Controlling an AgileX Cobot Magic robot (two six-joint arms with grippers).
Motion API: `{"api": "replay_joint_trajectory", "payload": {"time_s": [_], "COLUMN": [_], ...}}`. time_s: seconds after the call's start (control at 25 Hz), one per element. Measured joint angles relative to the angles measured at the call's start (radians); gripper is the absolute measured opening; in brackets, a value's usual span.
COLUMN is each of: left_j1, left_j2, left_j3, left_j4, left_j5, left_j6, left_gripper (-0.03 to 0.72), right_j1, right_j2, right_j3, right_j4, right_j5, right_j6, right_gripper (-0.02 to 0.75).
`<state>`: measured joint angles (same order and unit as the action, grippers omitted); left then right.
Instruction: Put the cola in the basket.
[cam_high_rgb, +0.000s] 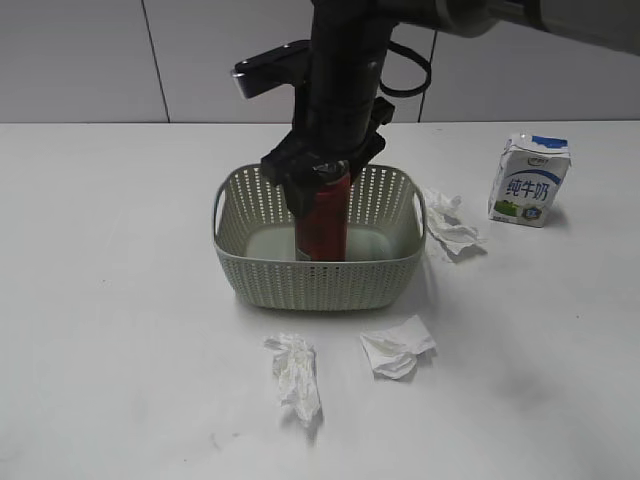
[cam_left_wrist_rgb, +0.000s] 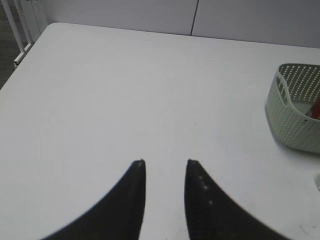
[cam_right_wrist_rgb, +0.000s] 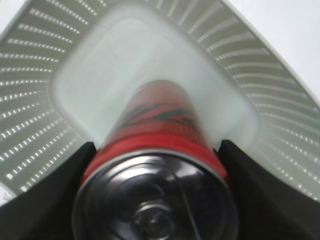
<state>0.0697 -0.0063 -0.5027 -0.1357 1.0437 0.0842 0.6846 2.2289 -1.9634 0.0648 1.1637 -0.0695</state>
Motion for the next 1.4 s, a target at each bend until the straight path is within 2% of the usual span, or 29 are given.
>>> {"api": "replay_joint_trajectory", "payload": {"time_s": [0.24, 0.36, 0.4, 0.76, 0.84, 1.12, 1.4], "left_j1": [0.0, 0.0, 0.0, 0.0, 0.0, 0.0, 0.0], "left_j2": [0.0, 0.0, 0.0, 0.0, 0.0, 0.0, 0.0], "left_j3": [0.0, 0.0, 0.0, 0.0, 0.0, 0.0, 0.0], "left_j4": [0.0, 0.0, 0.0, 0.0, 0.0, 0.0, 0.0], "left_j5": [0.0, 0.0, 0.0, 0.0, 0.0, 0.0, 0.0], "left_j6": [0.0, 0.0, 0.0, 0.0, 0.0, 0.0, 0.0], "left_gripper": [0.217, 0.217, 0.217, 0.217, 0.217, 0.217, 0.217], "right_j1": [0.0, 0.0, 0.0, -0.034, -0.079, -0.324, -0.594], "right_j2": [0.003, -0.003, -0.01, -0.135, -0.158, -0.24, -0.347], "right_j3": [-0.001, -0.001, -0.001, -0.001, -0.001, 0.006, 0.197], "right_j4": [0.018, 0.049, 0.052, 0.037, 0.044, 0.052, 0.045], "right_j5": [0.005, 0.008, 0.009, 0.018, 0.024, 0.026, 0.025], "right_j6": [-0.003, -0.009, -0.01, 0.0, 0.012, 0.03, 0.044], "right_gripper": [0.529, 0.635, 0.646, 0.651, 0.651, 0.65, 0.639]}}
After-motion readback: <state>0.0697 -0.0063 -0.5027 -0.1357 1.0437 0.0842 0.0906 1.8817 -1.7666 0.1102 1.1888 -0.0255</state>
